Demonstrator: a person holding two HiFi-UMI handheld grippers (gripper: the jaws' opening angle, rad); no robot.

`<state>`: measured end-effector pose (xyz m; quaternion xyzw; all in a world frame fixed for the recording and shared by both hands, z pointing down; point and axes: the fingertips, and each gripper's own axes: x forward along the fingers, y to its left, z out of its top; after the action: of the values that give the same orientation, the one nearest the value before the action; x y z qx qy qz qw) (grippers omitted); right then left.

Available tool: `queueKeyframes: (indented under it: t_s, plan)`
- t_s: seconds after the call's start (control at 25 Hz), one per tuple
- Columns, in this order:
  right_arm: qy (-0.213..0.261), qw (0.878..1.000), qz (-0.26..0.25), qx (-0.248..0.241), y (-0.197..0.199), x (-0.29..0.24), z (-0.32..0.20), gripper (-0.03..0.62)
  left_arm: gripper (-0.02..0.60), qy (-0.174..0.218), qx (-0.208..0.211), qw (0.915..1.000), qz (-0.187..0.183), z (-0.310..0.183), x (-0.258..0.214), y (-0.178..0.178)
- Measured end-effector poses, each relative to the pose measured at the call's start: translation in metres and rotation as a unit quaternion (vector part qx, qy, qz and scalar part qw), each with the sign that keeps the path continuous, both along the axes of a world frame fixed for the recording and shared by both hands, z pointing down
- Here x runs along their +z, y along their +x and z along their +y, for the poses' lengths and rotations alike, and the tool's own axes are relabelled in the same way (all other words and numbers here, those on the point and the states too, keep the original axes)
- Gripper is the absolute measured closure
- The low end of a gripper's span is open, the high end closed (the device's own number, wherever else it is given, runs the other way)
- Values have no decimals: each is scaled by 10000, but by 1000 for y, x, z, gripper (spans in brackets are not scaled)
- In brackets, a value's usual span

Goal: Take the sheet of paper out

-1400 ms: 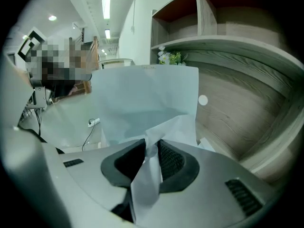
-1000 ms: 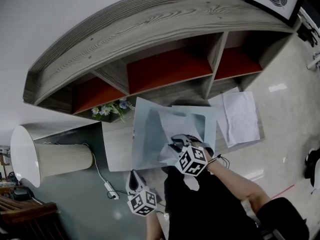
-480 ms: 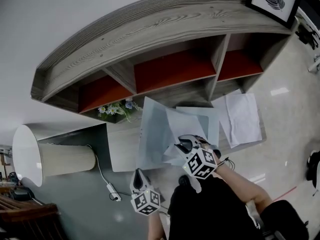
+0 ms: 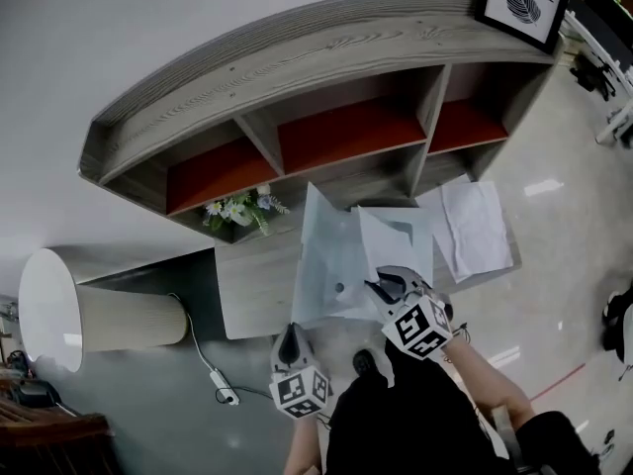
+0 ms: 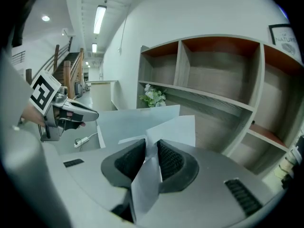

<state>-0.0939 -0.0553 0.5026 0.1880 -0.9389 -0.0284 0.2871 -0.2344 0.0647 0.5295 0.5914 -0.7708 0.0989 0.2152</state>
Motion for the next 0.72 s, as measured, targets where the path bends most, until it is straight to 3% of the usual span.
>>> queueKeyframes:
  t_s: [0.32,0.72]
  plan:
    - [247,9974,-119,672,37,-28,22,513,568,136,674,9976,-41,-2,-3,18]
    - [606,9897,-288,1266,71,-64,58,522,568,411,1431,9885,-269,5,-13,45]
